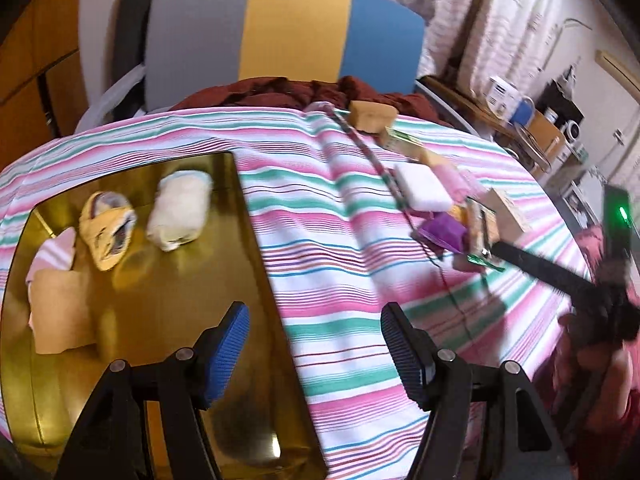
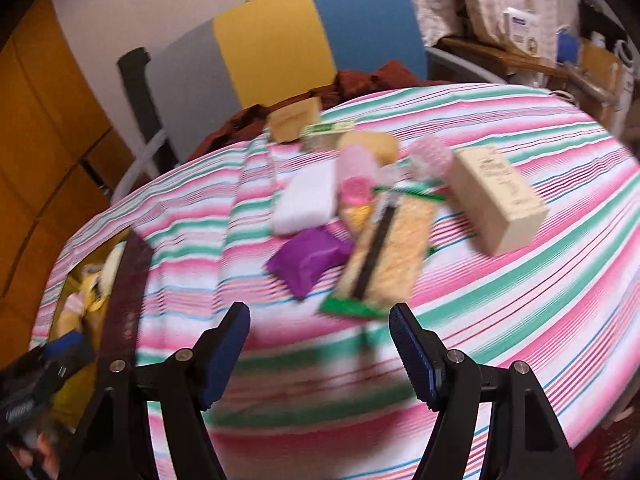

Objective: Organize objects
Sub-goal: 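Reach the right tool to the pile and grasp the green-topped cracker packet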

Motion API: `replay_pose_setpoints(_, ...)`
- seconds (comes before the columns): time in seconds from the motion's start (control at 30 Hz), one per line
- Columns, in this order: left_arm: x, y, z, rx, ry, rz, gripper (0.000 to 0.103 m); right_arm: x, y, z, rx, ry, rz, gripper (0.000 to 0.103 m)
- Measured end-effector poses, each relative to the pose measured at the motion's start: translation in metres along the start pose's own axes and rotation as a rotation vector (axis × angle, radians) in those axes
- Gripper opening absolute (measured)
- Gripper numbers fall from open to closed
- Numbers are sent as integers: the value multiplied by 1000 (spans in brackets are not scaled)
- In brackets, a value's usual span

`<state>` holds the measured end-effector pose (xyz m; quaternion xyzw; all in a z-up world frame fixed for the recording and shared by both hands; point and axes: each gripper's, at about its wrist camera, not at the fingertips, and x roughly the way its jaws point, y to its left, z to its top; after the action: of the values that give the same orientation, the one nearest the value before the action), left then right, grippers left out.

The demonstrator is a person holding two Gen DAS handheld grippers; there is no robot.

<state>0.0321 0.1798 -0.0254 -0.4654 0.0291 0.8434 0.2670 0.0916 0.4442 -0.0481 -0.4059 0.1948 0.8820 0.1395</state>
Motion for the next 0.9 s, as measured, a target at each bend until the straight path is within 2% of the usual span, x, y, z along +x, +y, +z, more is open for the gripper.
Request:
replay_pose_setpoints(0.2, 3, -18, -3, 38, 18, -8, 69, 25, -26, 33, 44, 23, -49, 71)
replay_pose_setpoints(0.3, 6, -25, -6, 49, 34, -17, 69, 41, -31, 41, 12, 49, -69, 60)
replay_pose_setpoints(0.57, 21, -47, -2, 100, 58, -23, 69, 63, -46, 44, 22, 113, -60, 47)
replay_pose_setpoints(0.9, 64, -89, 19, 216, 78, -28, 69, 51, -59, 42, 34, 145, -119, 44)
